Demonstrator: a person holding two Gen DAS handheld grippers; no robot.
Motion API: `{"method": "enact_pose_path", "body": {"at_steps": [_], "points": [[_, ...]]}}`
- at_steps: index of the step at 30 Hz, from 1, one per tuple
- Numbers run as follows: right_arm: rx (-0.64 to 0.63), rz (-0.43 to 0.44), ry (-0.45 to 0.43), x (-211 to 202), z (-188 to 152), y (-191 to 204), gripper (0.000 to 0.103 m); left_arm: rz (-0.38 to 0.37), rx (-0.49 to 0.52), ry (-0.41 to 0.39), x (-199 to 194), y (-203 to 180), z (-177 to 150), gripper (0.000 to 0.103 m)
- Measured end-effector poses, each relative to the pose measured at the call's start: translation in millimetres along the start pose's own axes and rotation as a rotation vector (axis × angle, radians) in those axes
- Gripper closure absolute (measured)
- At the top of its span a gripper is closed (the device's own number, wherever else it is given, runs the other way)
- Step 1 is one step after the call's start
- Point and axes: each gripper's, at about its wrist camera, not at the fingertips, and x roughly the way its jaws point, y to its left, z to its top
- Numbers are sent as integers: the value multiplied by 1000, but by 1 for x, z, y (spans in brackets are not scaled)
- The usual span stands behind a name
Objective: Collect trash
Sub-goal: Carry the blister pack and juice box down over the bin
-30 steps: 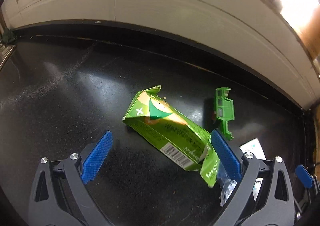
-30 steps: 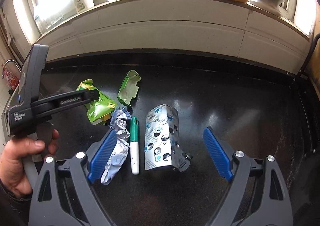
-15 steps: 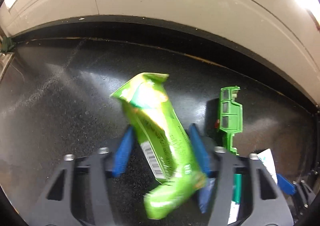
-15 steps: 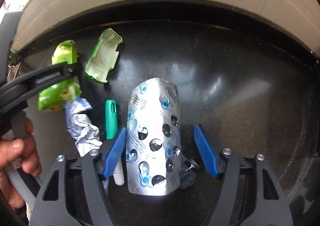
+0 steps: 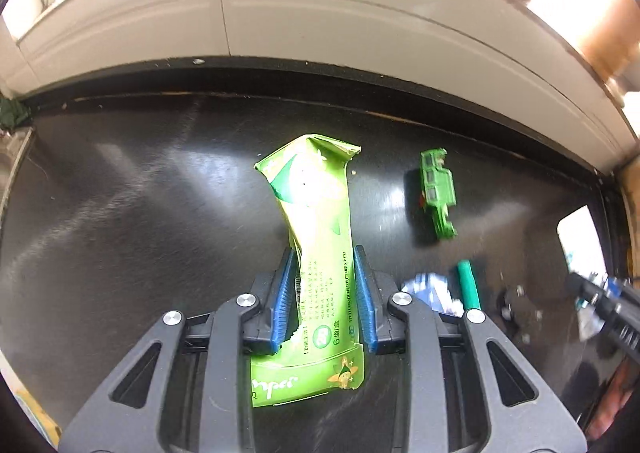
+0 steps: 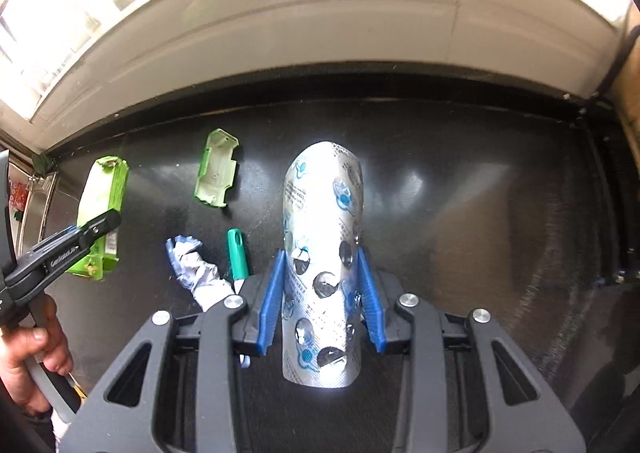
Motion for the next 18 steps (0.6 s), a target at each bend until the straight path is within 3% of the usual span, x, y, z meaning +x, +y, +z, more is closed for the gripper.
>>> {"method": "enact_pose_path", "body": {"at_steps": [10, 18], "points": [[-64, 10, -44, -42, -21, 16, 66, 36, 60, -57, -59, 14, -31, 75], [-124, 38, -79, -54, -26, 31, 65, 60, 47, -98, -88, 19, -50, 75]]}}
